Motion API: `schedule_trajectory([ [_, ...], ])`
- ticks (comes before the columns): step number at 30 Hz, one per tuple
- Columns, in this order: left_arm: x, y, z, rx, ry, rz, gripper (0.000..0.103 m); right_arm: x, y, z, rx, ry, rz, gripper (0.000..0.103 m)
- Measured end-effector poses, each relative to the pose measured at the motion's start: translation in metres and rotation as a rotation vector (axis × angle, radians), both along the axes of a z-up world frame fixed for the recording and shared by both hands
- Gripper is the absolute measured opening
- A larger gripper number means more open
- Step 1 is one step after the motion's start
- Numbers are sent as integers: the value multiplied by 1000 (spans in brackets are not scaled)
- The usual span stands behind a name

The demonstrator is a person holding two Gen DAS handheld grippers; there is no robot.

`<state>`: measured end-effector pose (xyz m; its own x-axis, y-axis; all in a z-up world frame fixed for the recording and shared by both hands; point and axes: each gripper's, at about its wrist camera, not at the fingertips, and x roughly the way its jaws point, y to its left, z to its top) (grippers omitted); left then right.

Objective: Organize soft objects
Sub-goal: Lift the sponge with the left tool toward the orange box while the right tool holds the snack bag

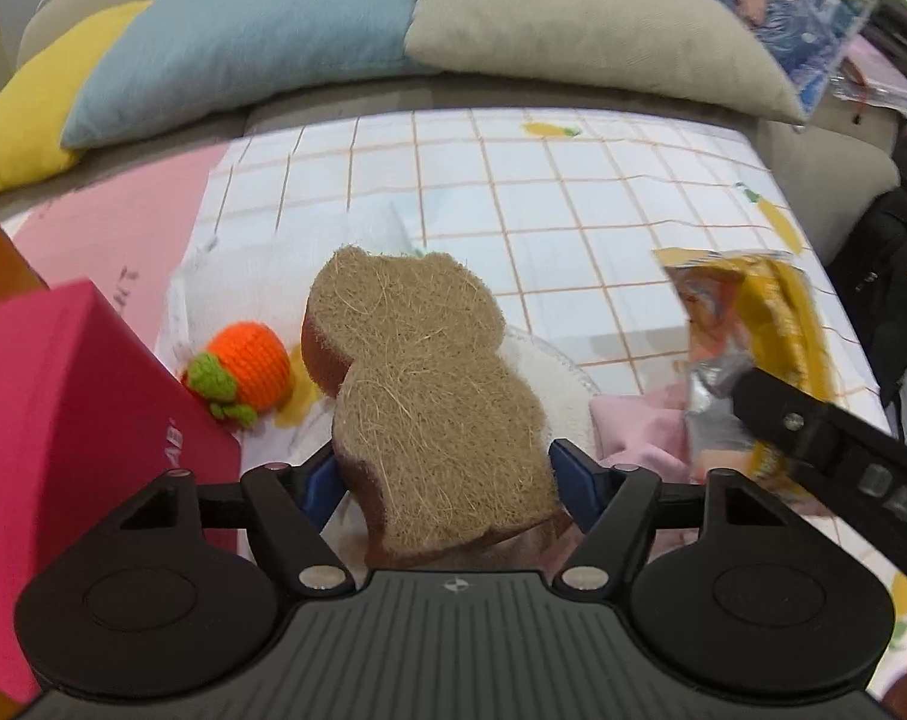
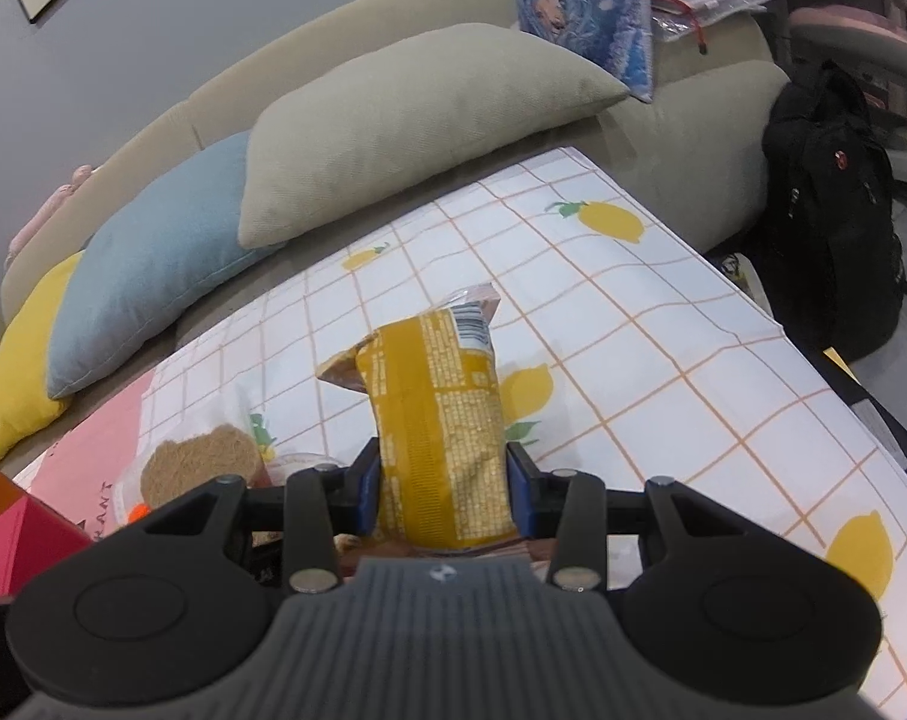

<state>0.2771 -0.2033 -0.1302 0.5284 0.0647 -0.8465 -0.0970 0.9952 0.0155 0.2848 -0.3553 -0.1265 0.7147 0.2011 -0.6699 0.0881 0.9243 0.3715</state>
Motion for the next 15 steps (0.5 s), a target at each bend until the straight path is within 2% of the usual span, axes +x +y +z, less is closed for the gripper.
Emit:
schedule_trajectory([
  [7,-35,7,45,9,-79,-118,81,-7,6,7,6,-51,38,41],
  [13,-70,27,74,-27,-140,-182,81,-27,27,13,-49,-84,114,41],
  [15,-81,36,81,-72,-148,-200,81,-37,35,16,-65,-82,136,41],
])
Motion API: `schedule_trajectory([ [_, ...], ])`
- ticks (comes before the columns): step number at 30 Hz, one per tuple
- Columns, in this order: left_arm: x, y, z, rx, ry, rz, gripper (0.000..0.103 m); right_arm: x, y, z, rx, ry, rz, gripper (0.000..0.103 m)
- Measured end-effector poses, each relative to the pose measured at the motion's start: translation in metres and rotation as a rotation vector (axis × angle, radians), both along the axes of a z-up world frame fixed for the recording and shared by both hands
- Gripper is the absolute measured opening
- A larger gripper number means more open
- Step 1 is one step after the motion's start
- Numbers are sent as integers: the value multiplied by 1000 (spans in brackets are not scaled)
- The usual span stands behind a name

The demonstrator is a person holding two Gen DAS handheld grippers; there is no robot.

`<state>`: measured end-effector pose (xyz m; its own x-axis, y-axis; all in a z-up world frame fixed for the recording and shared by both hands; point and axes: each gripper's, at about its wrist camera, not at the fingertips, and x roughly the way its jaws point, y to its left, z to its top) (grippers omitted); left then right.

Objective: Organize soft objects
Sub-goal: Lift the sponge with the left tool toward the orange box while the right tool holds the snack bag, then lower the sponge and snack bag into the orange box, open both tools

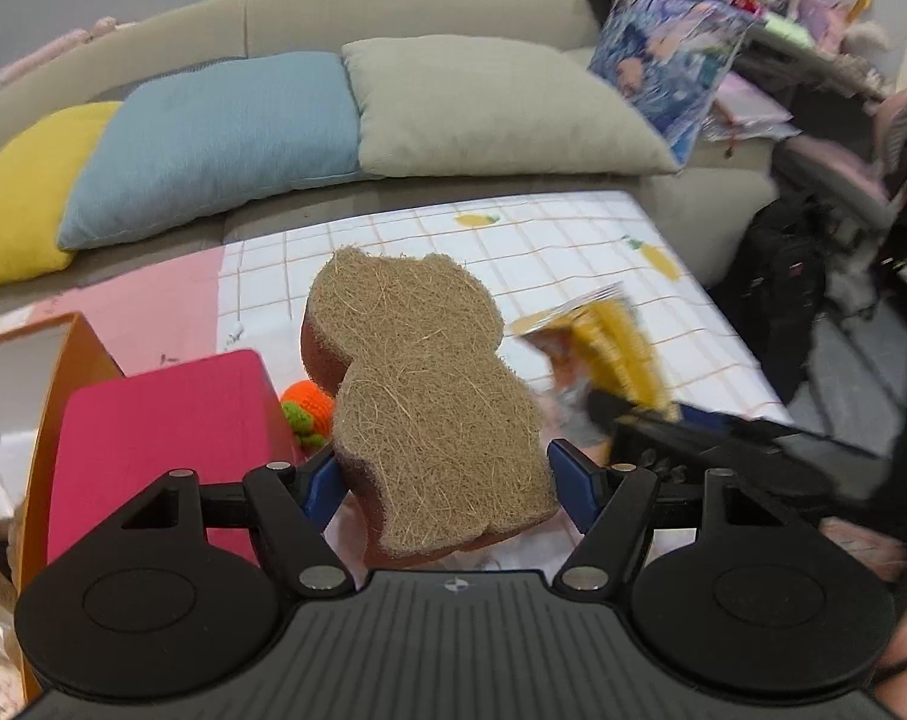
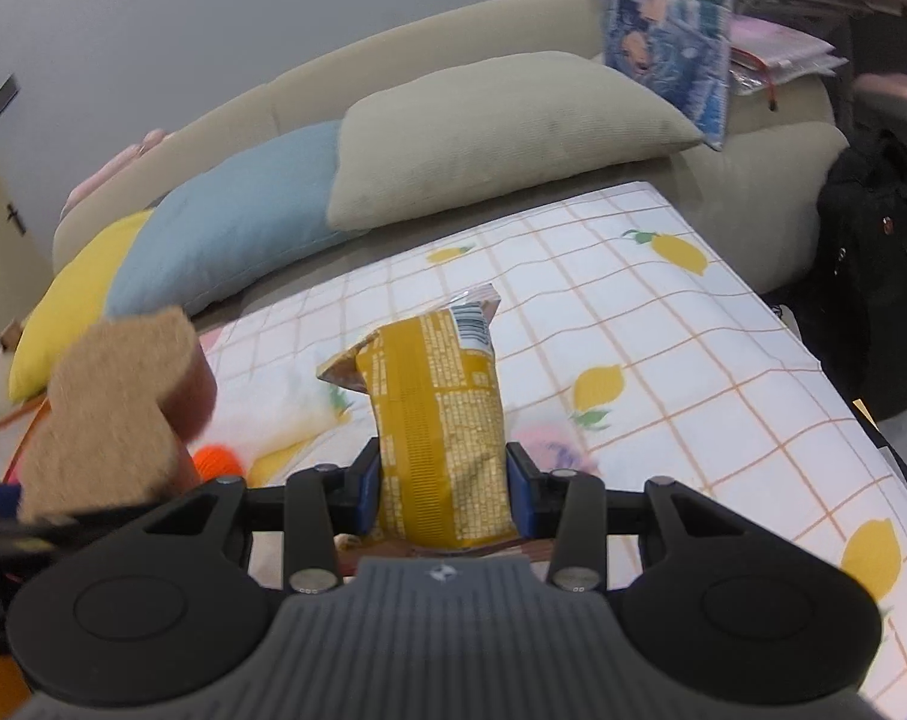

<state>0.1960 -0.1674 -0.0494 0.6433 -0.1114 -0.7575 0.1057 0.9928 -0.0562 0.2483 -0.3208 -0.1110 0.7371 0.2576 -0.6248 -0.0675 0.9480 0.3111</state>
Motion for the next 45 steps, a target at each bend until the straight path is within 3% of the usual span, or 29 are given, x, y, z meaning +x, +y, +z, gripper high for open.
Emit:
schedule_trajectory([
  [5,-31,24,11,-27,6,-29,80,-27,6,9,-15,66,-4,41],
  [12,-74,60,20,-86,14,-73,80,-79,10,20,64,181,-30,41],
  [19,-111,103,24,-122,38,-30,80,-125,35,25,155,311,3,41],
  [25,-136,148,29,-144,15,55,80,-148,72,58,99,239,88,41],
  [30,-144,188,33,-157,-18,148,80,-151,120,86,54,147,222,41],
  [38,-140,253,43,-130,-56,258,80,-126,209,107,-19,77,421,41],
  [45,-104,288,41,-42,-40,288,80,-78,280,115,-121,30,481,41],
])
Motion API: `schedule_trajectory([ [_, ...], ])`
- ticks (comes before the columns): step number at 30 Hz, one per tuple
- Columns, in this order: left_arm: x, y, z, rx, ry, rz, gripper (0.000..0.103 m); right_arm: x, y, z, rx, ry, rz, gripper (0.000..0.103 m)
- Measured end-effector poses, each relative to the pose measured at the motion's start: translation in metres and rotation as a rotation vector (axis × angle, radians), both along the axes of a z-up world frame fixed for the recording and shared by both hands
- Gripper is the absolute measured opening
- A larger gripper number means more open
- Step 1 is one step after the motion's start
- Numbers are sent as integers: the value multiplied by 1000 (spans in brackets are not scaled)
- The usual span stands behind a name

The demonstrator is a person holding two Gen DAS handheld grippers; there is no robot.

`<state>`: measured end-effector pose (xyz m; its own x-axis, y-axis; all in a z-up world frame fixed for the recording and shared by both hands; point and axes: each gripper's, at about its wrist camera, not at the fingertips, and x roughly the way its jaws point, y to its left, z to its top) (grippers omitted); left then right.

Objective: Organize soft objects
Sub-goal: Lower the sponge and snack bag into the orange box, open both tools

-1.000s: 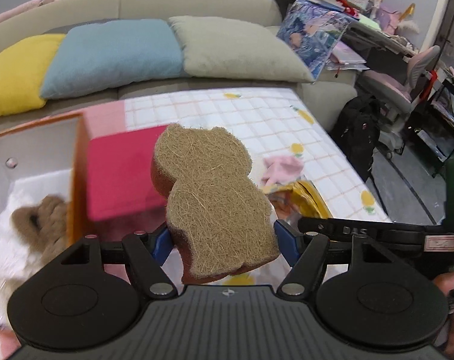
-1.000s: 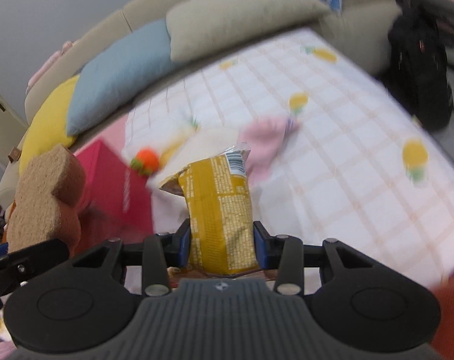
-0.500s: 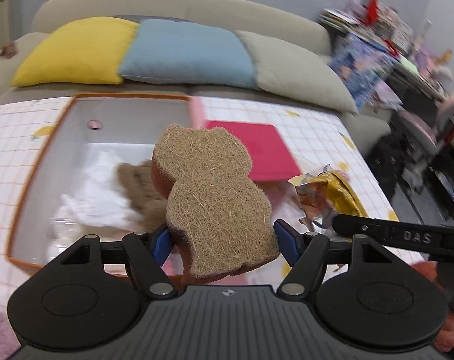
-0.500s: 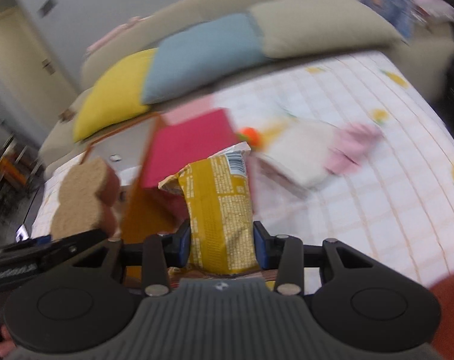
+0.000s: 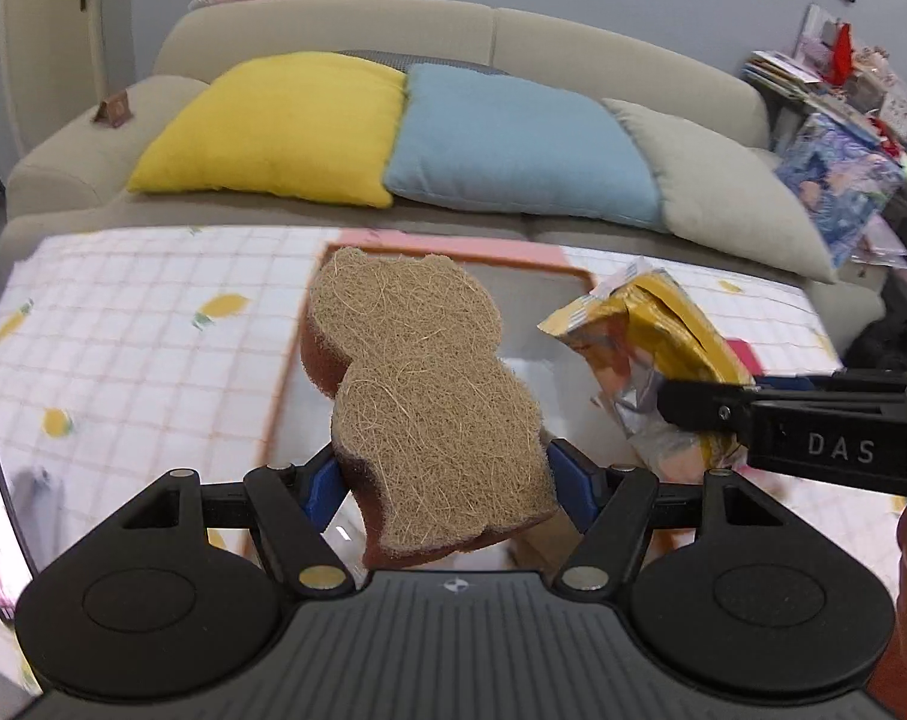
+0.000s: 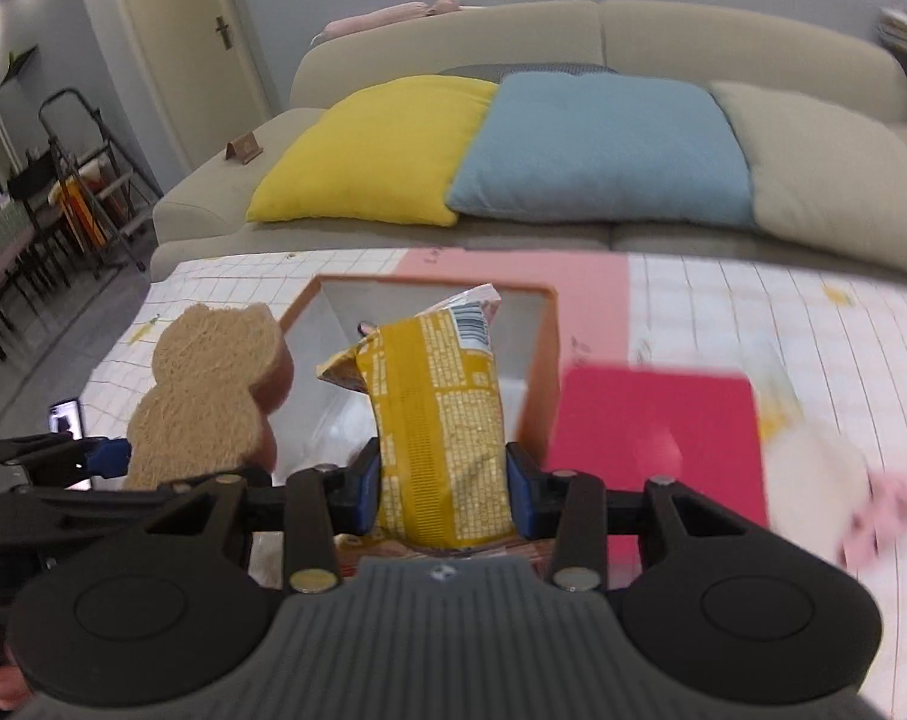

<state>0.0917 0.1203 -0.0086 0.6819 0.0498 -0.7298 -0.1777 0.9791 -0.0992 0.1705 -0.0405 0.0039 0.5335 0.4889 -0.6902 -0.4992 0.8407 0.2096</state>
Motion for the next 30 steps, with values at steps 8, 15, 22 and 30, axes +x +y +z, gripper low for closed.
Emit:
schedule_trajectory([
  [8,53,26,-25,27,96,-25,80,60,56,-22,-148,-24,44,41],
  [15,79,32,-55,78,200,-32,80,85,80,-55,-241,26,60,41],
  [22,82,10,-75,253,252,-143,83,79,100,-73,-359,-59,190,41],
  [30,81,5,-83,281,270,-133,89,77,103,-82,-435,-94,219,49],
])
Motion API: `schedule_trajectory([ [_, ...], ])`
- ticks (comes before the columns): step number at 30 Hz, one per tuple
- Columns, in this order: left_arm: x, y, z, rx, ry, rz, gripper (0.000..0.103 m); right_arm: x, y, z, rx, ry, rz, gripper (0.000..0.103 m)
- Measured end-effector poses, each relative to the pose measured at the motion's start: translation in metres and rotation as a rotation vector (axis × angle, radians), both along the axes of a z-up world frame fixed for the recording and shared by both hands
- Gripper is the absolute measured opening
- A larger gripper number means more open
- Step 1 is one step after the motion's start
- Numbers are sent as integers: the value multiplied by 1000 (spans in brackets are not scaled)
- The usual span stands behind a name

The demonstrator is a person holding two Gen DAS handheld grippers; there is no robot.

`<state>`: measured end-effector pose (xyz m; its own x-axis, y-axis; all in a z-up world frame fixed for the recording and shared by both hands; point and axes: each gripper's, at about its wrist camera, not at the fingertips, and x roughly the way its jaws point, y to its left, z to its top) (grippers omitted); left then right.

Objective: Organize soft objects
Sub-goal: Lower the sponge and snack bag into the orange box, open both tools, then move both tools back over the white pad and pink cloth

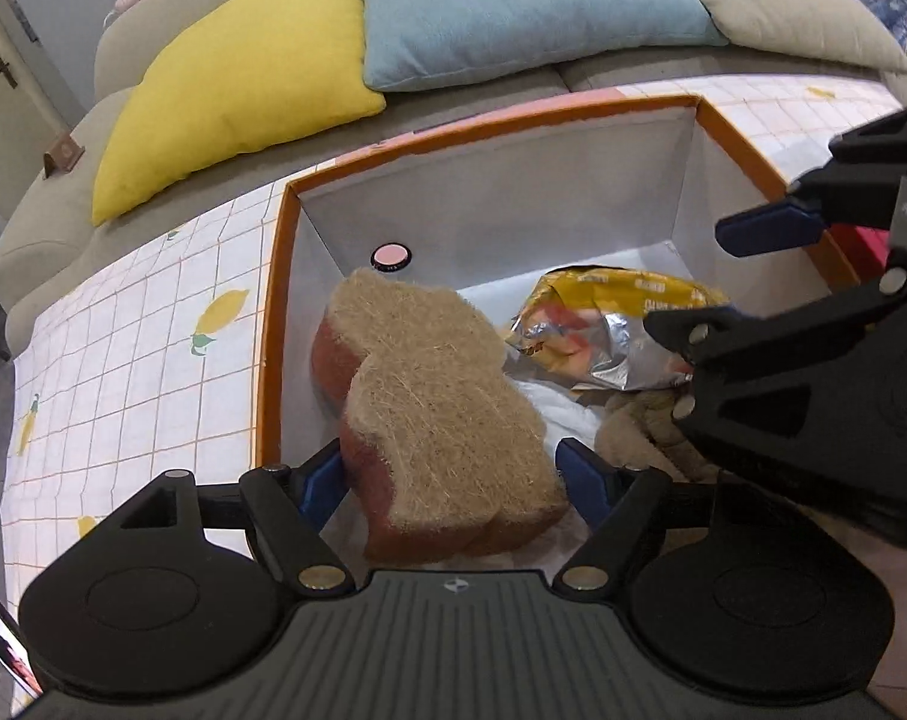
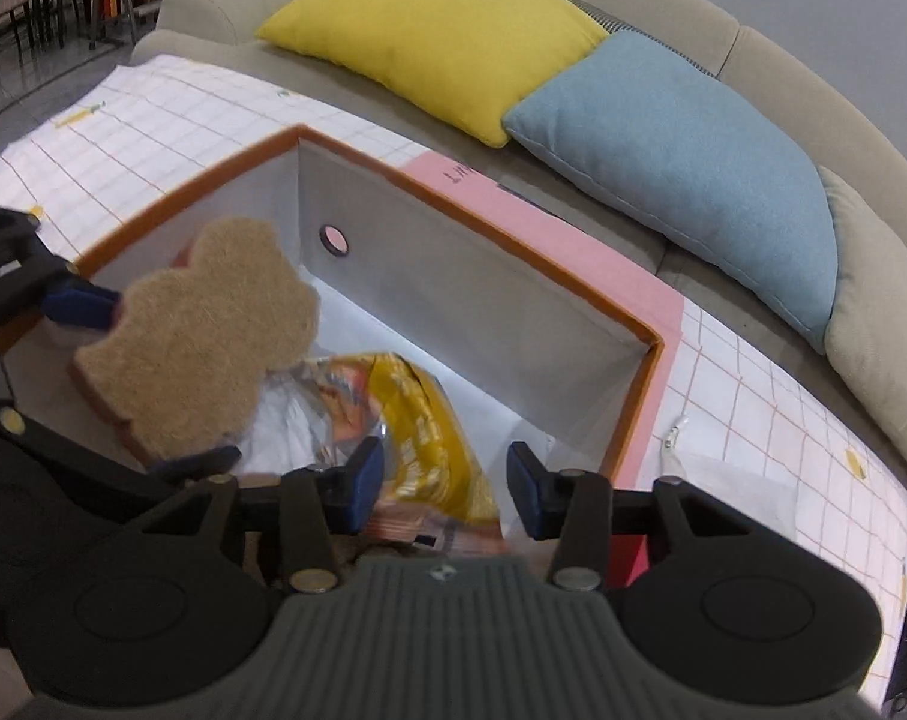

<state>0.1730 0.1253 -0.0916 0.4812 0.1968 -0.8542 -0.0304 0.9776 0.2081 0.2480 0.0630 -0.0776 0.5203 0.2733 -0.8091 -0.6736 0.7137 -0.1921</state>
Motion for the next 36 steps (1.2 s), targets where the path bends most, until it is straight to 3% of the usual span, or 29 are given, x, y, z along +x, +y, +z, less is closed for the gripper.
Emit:
schedule_trajectory([
  [3,-4,0,7,-9,-17,-5,91,0,-5,3,7,-17,-16,62],
  [7,-14,-2,19,-32,-47,1,93,-4,-13,17,47,-36,-24,65],
  [9,-20,-4,26,-45,-64,4,93,-8,-17,26,58,-62,-29,77],
  [13,-27,-4,41,-130,-122,41,93,-16,-31,44,87,-122,-60,78],
  [19,-48,-8,70,-236,-263,133,93,-28,-78,77,208,-166,-189,81],
  [26,-76,-38,103,-357,-394,73,90,-60,-148,94,374,-174,-355,82],
  [32,-84,-76,103,-497,-404,11,87,-96,-205,87,434,-184,-455,82],
  [36,-82,-112,91,-518,-339,-59,86,-114,-236,74,408,-198,-492,82],
])
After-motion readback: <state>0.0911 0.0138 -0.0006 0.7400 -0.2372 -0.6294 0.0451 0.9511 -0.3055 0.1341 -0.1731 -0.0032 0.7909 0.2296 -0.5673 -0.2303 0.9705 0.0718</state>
